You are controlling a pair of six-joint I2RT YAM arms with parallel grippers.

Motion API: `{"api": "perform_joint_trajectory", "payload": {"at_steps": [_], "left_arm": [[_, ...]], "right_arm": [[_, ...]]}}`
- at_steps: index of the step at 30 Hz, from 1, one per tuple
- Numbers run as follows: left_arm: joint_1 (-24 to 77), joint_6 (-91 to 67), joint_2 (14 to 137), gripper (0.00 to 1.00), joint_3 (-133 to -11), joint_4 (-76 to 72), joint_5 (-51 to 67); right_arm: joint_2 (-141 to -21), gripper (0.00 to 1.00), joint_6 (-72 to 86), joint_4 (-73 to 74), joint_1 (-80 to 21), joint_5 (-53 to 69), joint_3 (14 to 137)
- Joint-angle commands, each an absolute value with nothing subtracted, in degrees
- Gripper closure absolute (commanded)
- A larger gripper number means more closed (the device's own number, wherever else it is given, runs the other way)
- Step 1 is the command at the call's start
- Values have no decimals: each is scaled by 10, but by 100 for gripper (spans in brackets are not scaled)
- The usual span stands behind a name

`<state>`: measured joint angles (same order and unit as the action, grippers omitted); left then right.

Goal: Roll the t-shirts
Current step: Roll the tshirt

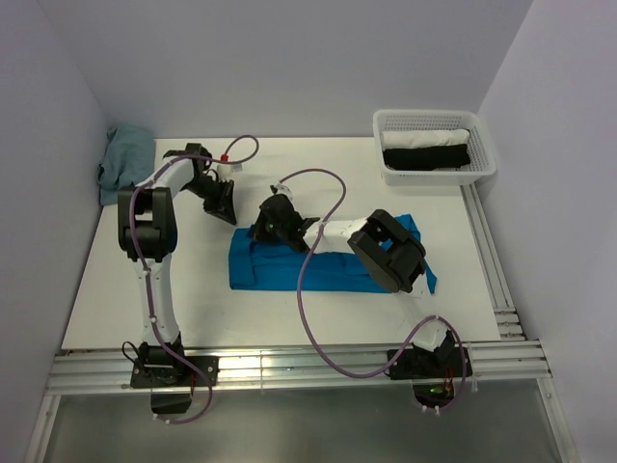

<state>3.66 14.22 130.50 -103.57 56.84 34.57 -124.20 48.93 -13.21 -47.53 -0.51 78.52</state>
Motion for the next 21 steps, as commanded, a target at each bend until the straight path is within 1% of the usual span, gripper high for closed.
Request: {"api": "perform_joint_trajectory", "payload": {"at_steps": [1, 2, 4, 5, 8, 11, 12, 14, 15, 17, 20, 21], "left_arm": [[35, 124, 1254, 99, -1023, 533, 329], [35, 124, 1250, 87, -1017, 526, 332], [34, 124, 1228, 81, -994, 515, 336], [34, 127, 1221, 69, -986, 510, 337], [26, 148, 1193, 56, -957, 518, 368], [15, 180, 1170, 50, -926, 540, 407], [12, 186, 1160, 48, -909, 545, 411], [12, 200, 1156, 46, -892, 544, 420], [13, 204, 1158, 46, -881, 545, 421], [15, 208, 1163, 45, -872, 541, 424], [17, 211, 1177, 45, -860, 536, 436], [18, 210, 1183, 45, -854, 534, 439]], "right_arm": [[-1231, 100, 476, -126, -471, -40, 813], [-1235, 100, 470, -124, -471, -40, 819], [-1246, 100, 467, -121, -467, -38, 837], [-1251, 100, 464, -117, -466, -36, 845], [-1264, 100, 464, -89, -463, -41, 869], [-1260, 97, 466, -84, -463, -44, 867], [-1259, 94, 467, -83, -462, -44, 862], [-1254, 90, 470, -79, -463, -47, 859], [-1252, 84, 472, -78, -463, -47, 855], [-1246, 81, 481, -73, -463, -47, 852], [-1237, 74, 486, -60, -464, -50, 844], [-1233, 68, 488, -59, -464, -51, 837]]}}
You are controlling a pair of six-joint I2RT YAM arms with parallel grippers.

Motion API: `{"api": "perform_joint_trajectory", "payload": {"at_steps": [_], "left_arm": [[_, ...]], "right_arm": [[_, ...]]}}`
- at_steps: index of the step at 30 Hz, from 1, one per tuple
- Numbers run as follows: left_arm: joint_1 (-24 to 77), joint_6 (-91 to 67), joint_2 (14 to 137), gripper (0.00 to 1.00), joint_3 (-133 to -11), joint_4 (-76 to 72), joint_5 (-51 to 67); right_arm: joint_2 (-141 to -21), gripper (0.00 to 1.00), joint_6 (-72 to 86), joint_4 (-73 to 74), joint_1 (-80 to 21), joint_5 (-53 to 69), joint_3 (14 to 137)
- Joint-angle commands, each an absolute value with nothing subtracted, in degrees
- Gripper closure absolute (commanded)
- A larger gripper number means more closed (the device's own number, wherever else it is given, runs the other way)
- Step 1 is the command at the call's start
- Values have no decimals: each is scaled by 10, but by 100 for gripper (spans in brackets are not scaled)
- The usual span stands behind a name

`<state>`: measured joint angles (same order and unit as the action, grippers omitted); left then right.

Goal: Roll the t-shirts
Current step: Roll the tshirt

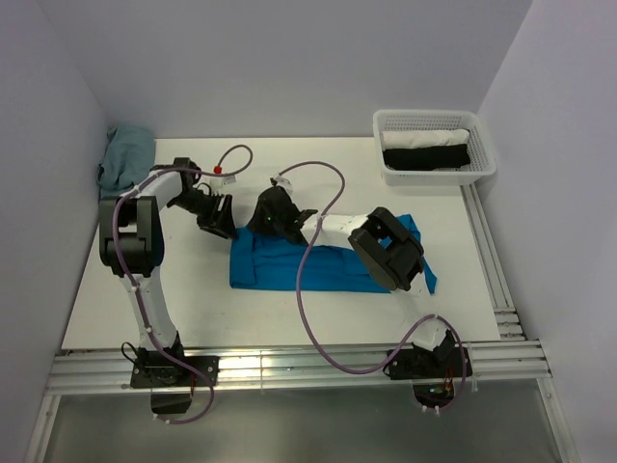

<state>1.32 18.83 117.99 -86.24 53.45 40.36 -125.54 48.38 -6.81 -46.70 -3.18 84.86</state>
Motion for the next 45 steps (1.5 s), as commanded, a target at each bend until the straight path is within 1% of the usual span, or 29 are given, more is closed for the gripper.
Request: {"api": "perform_joint_trajectory", "payload": {"at_steps": [1, 2, 3, 6, 9, 10, 11, 12, 14, 16, 20, 22, 32, 37, 40, 45], "left_arm": [[18, 208, 1185, 45, -852, 526, 441], [22, 205, 1186, 45, -849, 521, 443], [24, 200, 1187, 45, -842, 512, 441], [29, 173, 1187, 48, -827, 481, 427], [33, 141, 1177, 56, -812, 451, 394], [35, 136, 1173, 56, -807, 442, 385], [37, 132, 1165, 58, -803, 433, 379], [39, 131, 1162, 60, -800, 429, 374], [42, 120, 1158, 65, -799, 426, 364], [46, 110, 1153, 68, -800, 425, 357], [54, 98, 1143, 70, -802, 427, 341], [61, 92, 1141, 72, -802, 432, 337], [75, 83, 1141, 73, -809, 441, 324], [76, 83, 1137, 73, -809, 445, 321], [76, 84, 1136, 73, -812, 449, 321], [76, 84, 1133, 71, -816, 451, 318]], "right_arm": [[-1230, 65, 487, -55, -466, -55, 833], [-1223, 62, 486, -52, -468, -60, 831], [-1221, 57, 486, -35, -471, -66, 833], [-1201, 53, 491, -5, -478, -97, 828], [-1148, 53, 511, 34, -488, -148, 810], [-1148, 52, 511, 48, -491, -149, 809], [-1132, 52, 512, 64, -497, -179, 812], [-1128, 51, 512, 101, -511, -192, 827], [-1121, 51, 506, 126, -526, -209, 842], [-1123, 51, 505, 147, -550, -217, 866], [-1171, 52, 506, 194, -588, -236, 931], [-1187, 52, 505, 192, -598, -235, 940], [-1251, 53, 489, 153, -619, -238, 990], [-1276, 54, 481, 158, -619, -280, 1006], [-1288, 54, 477, 162, -619, -277, 1015], [-1311, 53, 498, 213, -621, -275, 1040]]}}
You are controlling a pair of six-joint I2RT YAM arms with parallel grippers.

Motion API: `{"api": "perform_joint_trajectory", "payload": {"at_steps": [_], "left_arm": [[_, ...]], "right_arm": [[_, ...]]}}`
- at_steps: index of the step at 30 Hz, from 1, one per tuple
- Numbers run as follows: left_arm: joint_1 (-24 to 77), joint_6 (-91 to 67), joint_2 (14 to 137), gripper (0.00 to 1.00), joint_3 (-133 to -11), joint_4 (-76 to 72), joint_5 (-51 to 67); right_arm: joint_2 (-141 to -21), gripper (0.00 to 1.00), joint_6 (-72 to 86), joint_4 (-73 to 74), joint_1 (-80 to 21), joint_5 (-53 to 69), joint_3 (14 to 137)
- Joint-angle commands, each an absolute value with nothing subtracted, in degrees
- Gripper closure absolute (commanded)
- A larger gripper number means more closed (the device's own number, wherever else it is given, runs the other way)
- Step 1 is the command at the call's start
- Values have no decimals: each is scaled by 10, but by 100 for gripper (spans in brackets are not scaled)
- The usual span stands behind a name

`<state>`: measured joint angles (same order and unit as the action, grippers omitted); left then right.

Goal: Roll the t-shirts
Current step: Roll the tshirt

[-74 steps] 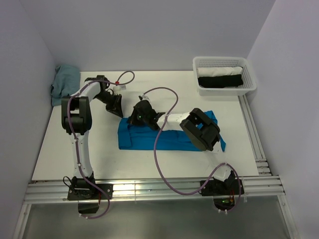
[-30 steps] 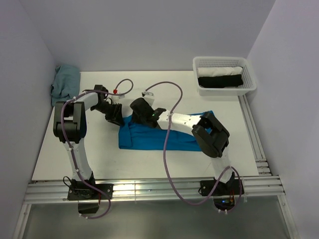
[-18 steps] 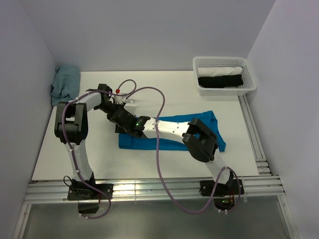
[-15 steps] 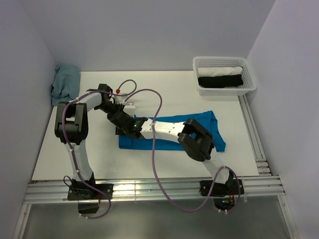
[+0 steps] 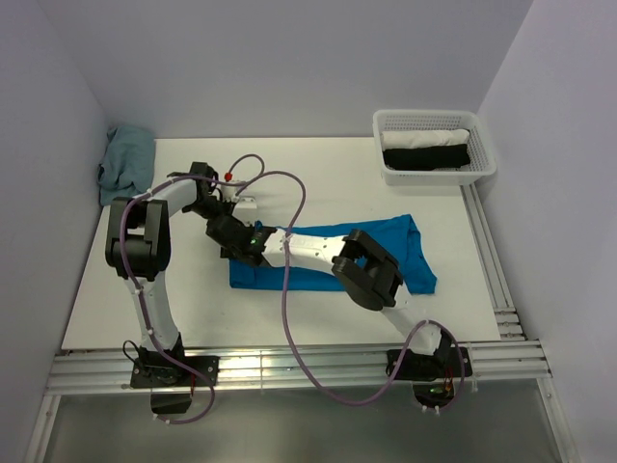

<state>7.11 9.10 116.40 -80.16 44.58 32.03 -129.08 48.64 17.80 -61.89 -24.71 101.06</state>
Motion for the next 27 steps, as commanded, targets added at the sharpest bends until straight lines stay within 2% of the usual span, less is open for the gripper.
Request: {"api": "perform_joint_trajectory", "payload": {"at_steps": [1, 9, 20, 25, 27], "left_arm": [[76, 84, 1131, 70, -815, 450, 318], [76, 83, 1124, 69, -817, 453, 316], [76, 78, 1113, 66, -821, 454, 303], [76, 77, 1117, 67, -821, 454, 304], [76, 78, 1117, 66, -820, 455, 305]], "right_arm": [[-1317, 53, 502, 223, -625, -277, 1044], [-1355, 52, 532, 323, -635, -292, 1085], [-1407, 44, 544, 471, -660, -302, 1186], [-1441, 45, 534, 497, -661, -287, 1221], [-1455, 50, 534, 505, -661, -282, 1234]]}}
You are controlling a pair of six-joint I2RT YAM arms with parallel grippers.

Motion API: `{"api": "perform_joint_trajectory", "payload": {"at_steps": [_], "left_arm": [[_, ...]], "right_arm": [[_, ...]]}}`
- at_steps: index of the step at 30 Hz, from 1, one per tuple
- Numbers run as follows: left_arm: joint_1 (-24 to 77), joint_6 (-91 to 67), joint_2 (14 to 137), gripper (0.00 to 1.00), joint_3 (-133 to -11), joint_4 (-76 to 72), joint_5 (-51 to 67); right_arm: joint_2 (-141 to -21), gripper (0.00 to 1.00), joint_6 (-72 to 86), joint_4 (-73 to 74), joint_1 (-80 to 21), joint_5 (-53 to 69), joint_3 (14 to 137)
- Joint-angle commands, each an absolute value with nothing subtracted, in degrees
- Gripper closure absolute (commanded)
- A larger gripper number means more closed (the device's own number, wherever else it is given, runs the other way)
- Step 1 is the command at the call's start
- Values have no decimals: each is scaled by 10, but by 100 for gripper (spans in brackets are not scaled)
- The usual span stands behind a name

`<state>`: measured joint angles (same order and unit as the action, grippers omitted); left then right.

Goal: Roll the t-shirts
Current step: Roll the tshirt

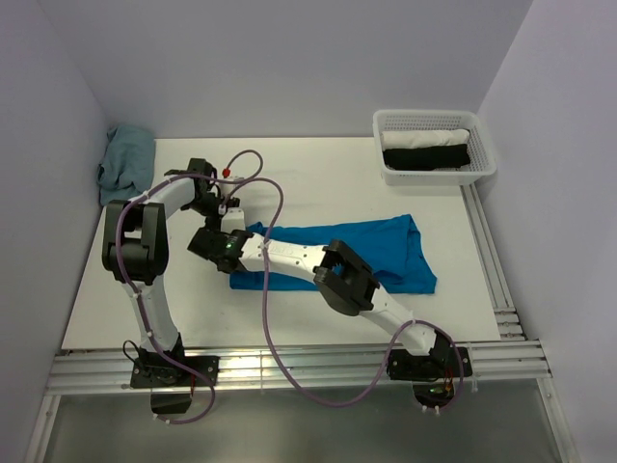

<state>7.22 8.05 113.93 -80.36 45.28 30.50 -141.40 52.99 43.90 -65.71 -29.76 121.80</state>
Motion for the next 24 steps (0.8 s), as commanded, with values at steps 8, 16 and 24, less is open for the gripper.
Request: {"api": "perform_joint_trajectory", "payload": {"at_steps": [8, 16, 24], "left_arm": [[76, 82, 1118, 62, -831, 462, 311], [54, 106, 1109, 39, -899, 498, 393], [11, 140, 1099, 36, -940, 551, 466]], "right_arm": [[-1449, 81, 519, 453, -660, -237, 1191], [-1248, 100, 533, 20, -626, -105, 845], [-1175, 100, 665, -300, -577, -16, 621]]}}
